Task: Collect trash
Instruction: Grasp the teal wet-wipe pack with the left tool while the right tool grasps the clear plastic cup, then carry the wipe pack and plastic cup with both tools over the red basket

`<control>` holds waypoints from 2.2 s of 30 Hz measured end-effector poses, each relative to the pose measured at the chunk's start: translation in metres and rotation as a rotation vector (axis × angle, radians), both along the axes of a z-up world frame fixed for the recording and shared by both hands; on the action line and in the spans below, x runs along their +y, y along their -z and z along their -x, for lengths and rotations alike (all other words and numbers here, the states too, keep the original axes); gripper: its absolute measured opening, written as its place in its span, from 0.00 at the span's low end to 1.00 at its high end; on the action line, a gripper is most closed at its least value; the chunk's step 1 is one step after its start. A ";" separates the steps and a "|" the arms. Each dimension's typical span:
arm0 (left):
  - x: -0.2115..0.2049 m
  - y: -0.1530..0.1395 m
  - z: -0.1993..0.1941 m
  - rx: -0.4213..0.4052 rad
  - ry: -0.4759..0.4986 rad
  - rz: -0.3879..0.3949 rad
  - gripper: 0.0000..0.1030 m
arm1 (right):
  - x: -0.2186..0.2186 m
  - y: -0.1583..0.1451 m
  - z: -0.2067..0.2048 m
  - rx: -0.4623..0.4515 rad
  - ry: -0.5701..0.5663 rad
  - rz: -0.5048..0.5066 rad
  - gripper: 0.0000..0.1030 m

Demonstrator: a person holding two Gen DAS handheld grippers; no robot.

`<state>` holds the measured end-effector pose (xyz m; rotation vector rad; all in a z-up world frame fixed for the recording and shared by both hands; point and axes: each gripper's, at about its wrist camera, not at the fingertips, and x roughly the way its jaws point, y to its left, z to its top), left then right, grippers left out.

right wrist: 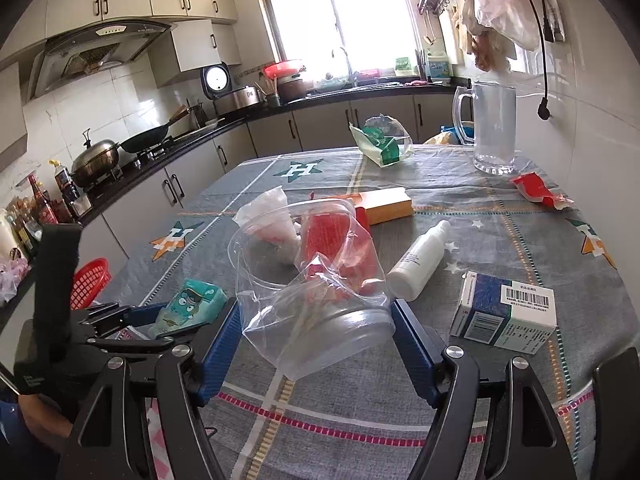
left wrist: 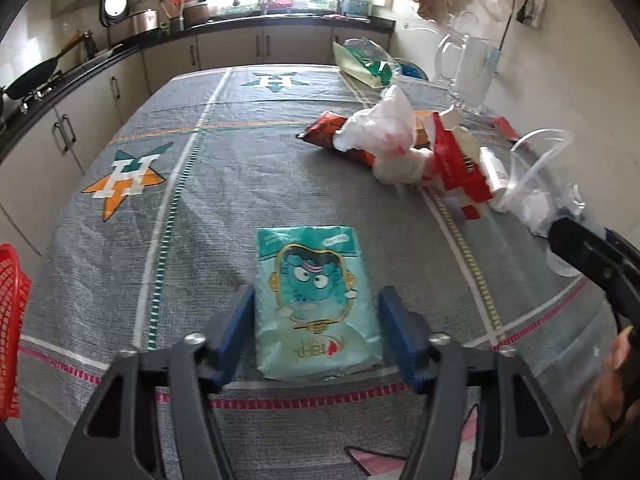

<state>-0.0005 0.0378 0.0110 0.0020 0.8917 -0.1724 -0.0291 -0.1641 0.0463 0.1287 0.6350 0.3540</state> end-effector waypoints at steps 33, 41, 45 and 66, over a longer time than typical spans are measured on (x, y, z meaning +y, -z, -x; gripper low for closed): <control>0.028 -0.018 0.009 -0.139 -0.077 0.123 0.18 | 0.010 -0.004 0.007 -0.040 -0.025 0.029 0.76; 0.029 -0.019 0.011 -0.151 -0.100 0.109 0.18 | 0.009 -0.002 0.006 -0.038 -0.016 0.045 0.76; 0.028 -0.024 0.017 -0.178 -0.128 0.068 0.19 | 0.008 -0.003 0.005 -0.027 -0.008 0.036 0.76; 0.036 -0.044 0.075 -0.249 -0.163 -0.021 0.20 | 0.029 -0.021 0.037 0.021 0.001 -0.011 0.76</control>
